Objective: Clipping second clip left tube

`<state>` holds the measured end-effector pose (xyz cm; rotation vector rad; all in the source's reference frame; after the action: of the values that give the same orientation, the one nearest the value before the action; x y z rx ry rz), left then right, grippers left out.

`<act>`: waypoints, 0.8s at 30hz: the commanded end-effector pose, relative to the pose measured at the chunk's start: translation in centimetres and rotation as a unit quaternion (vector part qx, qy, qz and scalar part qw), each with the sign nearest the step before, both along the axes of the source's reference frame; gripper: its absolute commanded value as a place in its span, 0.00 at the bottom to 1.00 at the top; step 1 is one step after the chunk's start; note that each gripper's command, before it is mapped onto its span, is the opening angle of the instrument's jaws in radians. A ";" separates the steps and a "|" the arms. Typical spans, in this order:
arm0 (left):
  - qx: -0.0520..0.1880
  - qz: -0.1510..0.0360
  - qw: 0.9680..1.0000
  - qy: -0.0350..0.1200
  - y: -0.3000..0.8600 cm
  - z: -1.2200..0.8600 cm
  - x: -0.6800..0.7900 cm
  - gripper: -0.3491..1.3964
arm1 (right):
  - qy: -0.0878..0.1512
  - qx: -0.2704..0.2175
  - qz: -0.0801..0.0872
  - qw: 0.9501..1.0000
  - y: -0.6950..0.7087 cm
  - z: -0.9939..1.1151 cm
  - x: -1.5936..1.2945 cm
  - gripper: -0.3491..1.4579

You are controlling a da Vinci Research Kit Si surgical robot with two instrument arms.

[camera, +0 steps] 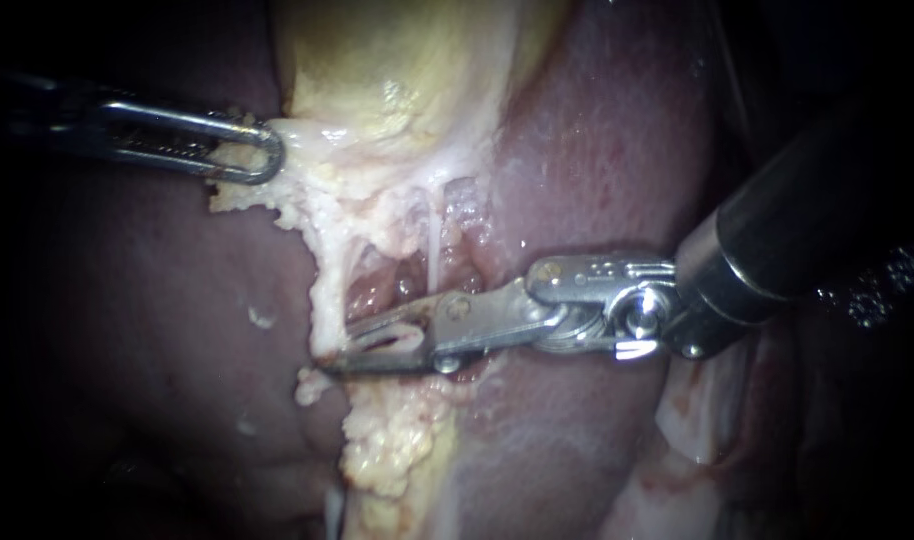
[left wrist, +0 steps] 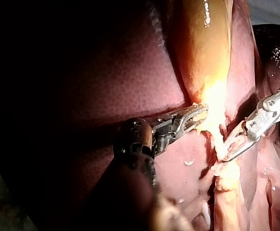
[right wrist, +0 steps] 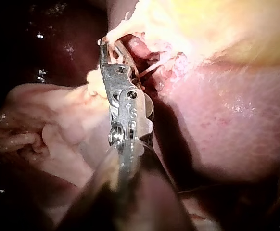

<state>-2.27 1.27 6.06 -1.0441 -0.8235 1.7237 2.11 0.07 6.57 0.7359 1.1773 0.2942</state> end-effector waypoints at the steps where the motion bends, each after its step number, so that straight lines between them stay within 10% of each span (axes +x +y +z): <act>1: 0.000 0.001 1.000 -0.001 0.00 -0.01 0.00 0.00 | 0.000 0.003 0.002 1.000 0.00 0.00 0.00 0.16; 7: 0.000 0.001 1.000 -0.001 0.00 -0.01 0.00 0.00 | 0.031 0.009 0.022 0.999 0.00 0.01 0.01 0.44; 24: 0.000 0.001 1.000 -0.001 0.00 0.00 0.01 0.00 | 0.037 0.030 0.031 0.998 -0.01 0.22 -0.11 0.47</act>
<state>-2.27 1.27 6.05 -1.0450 -0.8262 1.7247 1.99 0.06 6.81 0.7671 1.2677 0.3613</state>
